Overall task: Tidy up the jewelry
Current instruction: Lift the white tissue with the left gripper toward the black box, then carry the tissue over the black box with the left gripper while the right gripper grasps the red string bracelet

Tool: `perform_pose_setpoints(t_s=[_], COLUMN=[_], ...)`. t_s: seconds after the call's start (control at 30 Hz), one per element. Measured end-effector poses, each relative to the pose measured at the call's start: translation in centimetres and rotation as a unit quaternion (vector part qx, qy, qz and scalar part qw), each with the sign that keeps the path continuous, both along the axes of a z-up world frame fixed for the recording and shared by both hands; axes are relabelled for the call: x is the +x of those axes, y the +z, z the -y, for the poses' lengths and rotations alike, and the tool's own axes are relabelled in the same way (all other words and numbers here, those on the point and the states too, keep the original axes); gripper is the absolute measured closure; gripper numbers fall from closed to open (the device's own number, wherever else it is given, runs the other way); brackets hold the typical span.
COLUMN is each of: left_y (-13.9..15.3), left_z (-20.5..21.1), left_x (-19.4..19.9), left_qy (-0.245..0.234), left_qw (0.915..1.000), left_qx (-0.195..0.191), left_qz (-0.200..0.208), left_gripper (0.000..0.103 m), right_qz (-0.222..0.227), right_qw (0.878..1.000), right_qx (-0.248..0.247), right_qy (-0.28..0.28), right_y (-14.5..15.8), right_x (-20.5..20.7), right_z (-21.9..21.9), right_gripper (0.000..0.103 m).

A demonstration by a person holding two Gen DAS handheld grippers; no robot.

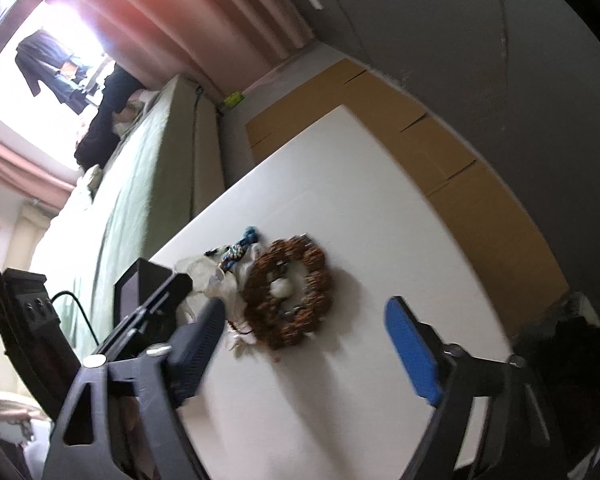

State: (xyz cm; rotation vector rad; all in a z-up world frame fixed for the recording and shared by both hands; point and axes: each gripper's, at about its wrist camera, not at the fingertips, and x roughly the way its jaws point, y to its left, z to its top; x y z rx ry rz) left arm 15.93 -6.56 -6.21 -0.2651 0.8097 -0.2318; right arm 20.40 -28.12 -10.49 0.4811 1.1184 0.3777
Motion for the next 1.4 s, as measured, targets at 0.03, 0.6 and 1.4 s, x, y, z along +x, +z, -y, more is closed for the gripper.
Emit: perform_pose_setpoints(t_s=[0.03,0.6,1.4], left_y=[0.2,2.6,4.6], left_z=[-0.3,-6.6,-14.3], left_x=[-0.2,-2.9,-6.1], left_qy=[0.002,0.045,0.111], left_qw=[1.0000,0.9979,0.9894], left_qx=[-0.002,-0.028,-0.069], left_qz=[0.002,0.036,0.063], left_gripper=[0.103,0.103,0.103], right_qz=[-0.004,-0.025,0.029], right_qw=[1.000,0.996,0.976], right_qx=[0.005,0.007,-0.124], right_qy=[0.004,0.080,0.178], right_y=[-0.2,-1.7,-2.5], right_x=[0.1,0.4,0.0], right_z=[-0.4,-8.7,-16.5], right_gripper=[0.038,0.063,0.101])
